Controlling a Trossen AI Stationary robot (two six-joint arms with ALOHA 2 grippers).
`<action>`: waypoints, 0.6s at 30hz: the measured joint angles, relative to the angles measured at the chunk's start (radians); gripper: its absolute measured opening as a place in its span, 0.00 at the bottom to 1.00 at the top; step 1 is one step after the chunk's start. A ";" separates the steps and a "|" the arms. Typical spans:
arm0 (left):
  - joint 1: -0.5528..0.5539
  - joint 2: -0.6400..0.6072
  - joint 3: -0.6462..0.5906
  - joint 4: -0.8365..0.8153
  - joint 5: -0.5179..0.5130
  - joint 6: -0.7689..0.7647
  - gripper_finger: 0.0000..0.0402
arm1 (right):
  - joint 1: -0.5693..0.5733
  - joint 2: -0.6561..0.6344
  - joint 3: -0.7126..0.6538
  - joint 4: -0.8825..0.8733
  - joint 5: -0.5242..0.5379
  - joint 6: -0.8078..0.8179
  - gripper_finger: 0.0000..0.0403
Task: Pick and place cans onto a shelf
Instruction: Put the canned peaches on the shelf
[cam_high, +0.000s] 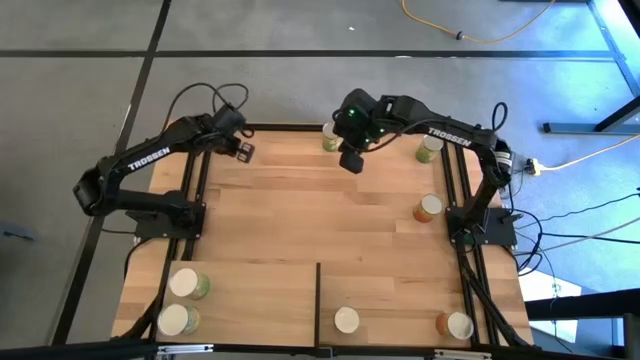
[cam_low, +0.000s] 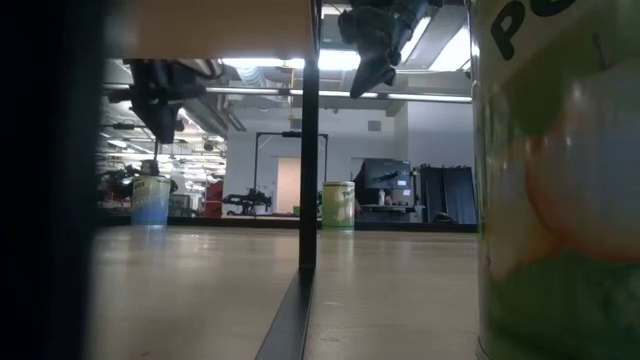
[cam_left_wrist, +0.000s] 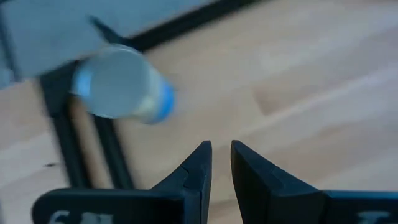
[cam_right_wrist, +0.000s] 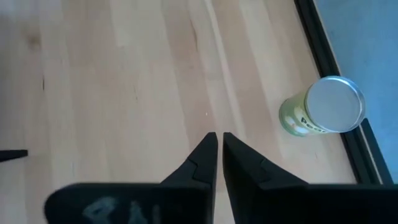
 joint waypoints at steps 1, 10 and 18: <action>0.007 0.000 0.000 0.001 -0.020 -0.004 0.13 | -0.001 0.000 0.000 0.002 0.000 -0.012 0.07; 0.041 0.000 0.000 0.008 -0.042 -0.079 0.13 | -0.001 0.000 0.000 0.001 0.000 -0.021 0.07; 0.015 0.001 0.034 0.141 0.061 -0.080 0.13 | -0.001 0.000 0.000 0.001 -0.001 -0.023 0.07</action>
